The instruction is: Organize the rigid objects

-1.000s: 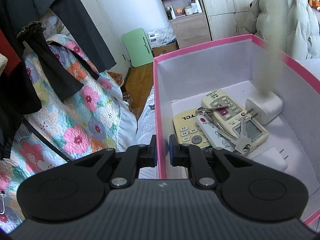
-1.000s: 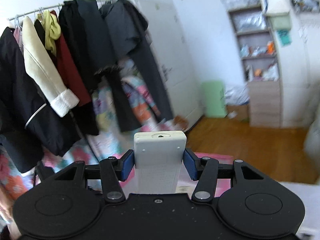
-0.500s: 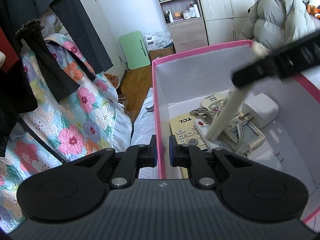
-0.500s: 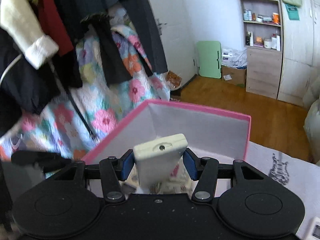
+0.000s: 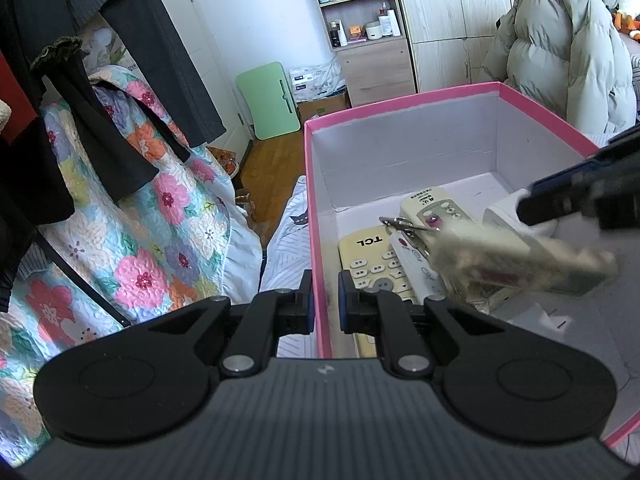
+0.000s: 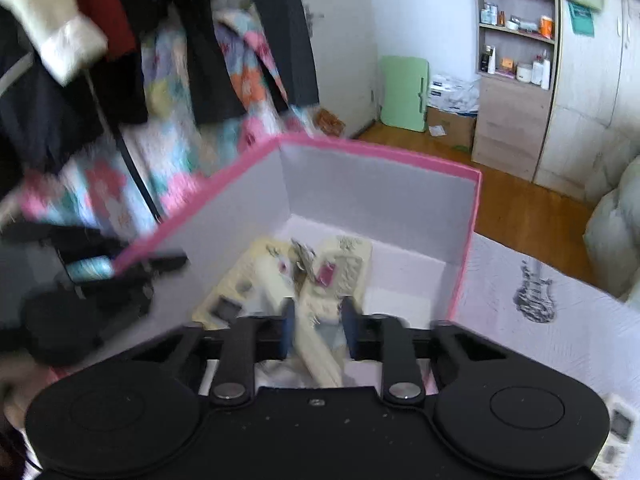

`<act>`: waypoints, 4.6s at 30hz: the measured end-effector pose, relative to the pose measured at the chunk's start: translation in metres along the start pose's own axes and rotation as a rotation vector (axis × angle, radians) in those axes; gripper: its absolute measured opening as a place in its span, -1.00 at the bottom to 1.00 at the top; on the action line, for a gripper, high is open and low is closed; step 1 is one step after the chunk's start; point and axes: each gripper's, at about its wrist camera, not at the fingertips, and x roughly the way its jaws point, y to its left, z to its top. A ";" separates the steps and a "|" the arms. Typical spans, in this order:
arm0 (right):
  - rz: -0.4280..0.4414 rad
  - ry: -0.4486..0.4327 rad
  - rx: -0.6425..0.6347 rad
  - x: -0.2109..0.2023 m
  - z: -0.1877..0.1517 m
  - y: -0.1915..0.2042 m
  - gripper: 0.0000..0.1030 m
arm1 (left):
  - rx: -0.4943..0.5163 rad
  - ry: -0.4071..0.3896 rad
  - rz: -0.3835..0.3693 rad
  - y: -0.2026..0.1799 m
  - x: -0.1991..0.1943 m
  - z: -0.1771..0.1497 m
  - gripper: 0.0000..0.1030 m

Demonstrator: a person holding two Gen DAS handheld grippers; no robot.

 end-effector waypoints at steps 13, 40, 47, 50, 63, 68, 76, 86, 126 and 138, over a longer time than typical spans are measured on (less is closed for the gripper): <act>-0.168 -0.131 0.057 -0.087 -0.024 -0.040 -0.49 | 0.004 0.002 0.004 0.000 0.000 0.000 -0.80; -0.562 0.065 0.285 -0.062 -0.107 -0.161 0.34 | -0.011 -0.007 -0.022 0.002 0.001 0.002 -0.80; -0.581 0.006 0.275 -0.058 -0.107 -0.170 0.26 | -0.010 -0.007 -0.021 0.001 0.001 0.001 -0.80; -0.578 -0.021 0.278 -0.062 -0.108 -0.164 0.21 | -0.010 -0.007 -0.020 0.002 0.001 0.001 -0.80; -0.466 -0.228 0.185 -0.104 -0.101 -0.097 0.18 | -0.009 -0.004 -0.007 -0.002 0.001 0.001 -0.80; -0.419 -0.310 0.111 -0.122 -0.081 -0.069 0.18 | -0.010 -0.005 -0.009 -0.002 0.001 0.001 -0.80; -0.245 -0.399 -0.054 -0.132 -0.029 -0.019 0.18 | -0.010 -0.005 -0.008 -0.002 0.001 0.001 -0.80; -0.119 -0.238 -0.245 -0.064 0.020 0.027 0.18 | -0.009 -0.008 -0.009 -0.001 0.001 0.001 -0.80; -0.054 -0.123 -0.104 -0.067 -0.029 0.011 0.22 | -0.006 -0.013 -0.011 0.000 -0.002 0.000 -0.80; -0.099 -0.195 -0.011 -0.099 -0.055 -0.002 0.23 | -0.033 0.080 -0.056 0.006 0.001 0.006 -0.71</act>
